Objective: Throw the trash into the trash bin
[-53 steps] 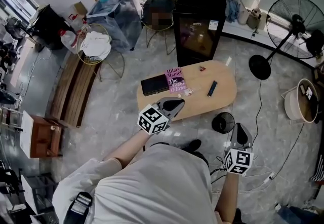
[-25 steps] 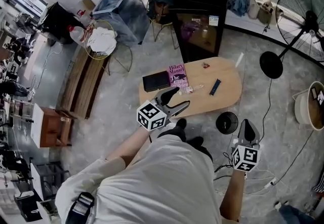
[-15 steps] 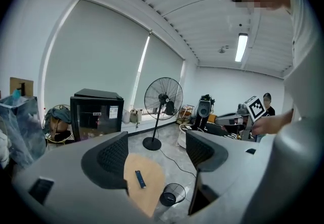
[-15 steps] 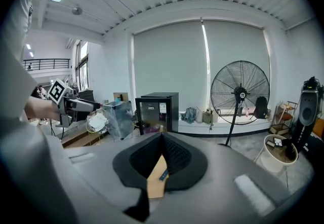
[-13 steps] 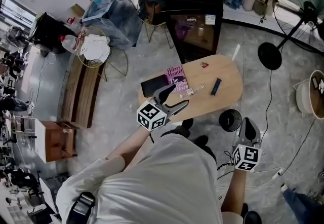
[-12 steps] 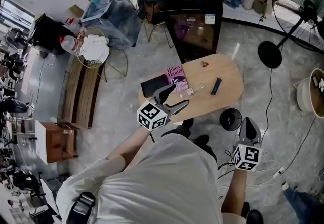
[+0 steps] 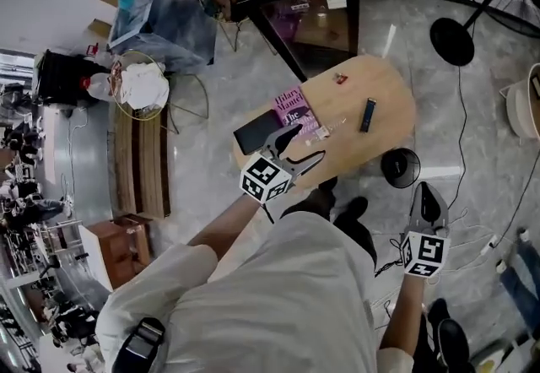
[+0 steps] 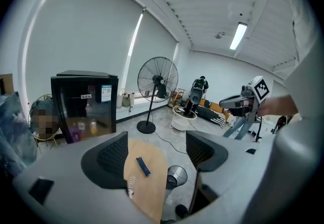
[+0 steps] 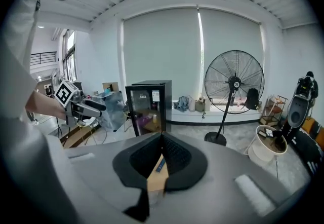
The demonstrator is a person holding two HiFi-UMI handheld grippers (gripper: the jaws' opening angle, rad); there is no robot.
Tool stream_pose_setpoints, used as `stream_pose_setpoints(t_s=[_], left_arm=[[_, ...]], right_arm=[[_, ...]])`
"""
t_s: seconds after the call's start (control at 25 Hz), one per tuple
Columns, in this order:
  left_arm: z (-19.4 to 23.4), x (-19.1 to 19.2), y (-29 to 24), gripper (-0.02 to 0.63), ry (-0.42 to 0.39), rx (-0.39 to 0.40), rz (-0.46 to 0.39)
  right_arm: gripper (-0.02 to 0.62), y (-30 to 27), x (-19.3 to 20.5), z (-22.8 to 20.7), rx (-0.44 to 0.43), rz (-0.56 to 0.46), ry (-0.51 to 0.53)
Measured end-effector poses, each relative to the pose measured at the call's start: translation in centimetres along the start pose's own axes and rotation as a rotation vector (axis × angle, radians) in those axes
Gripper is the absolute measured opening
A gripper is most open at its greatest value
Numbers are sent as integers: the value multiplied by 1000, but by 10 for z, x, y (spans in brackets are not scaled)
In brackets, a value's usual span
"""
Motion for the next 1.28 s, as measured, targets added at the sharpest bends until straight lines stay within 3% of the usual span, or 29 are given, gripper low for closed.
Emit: stream_pose_setpoints(t_s=[0.56, 0.96, 1.28], left_arm=[[39, 79, -105, 344, -38, 127, 226], [51, 187, -174, 344, -87, 172, 425], [61, 278, -215, 344, -71, 196, 581]], right_arm=[[11, -69, 55, -2, 35, 144, -68], [11, -124, 115, 5, 10, 230, -127], [11, -165, 182, 8, 5, 297, -222]])
Point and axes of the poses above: the fingertips, and each gripper's own axes: y backward along the fingers, z to its left, x out of its underside, the point moved 10 cm from there along y, backward along the fingers, and after that the axes turned 10 degrees about -y, right-handed, at the moved point
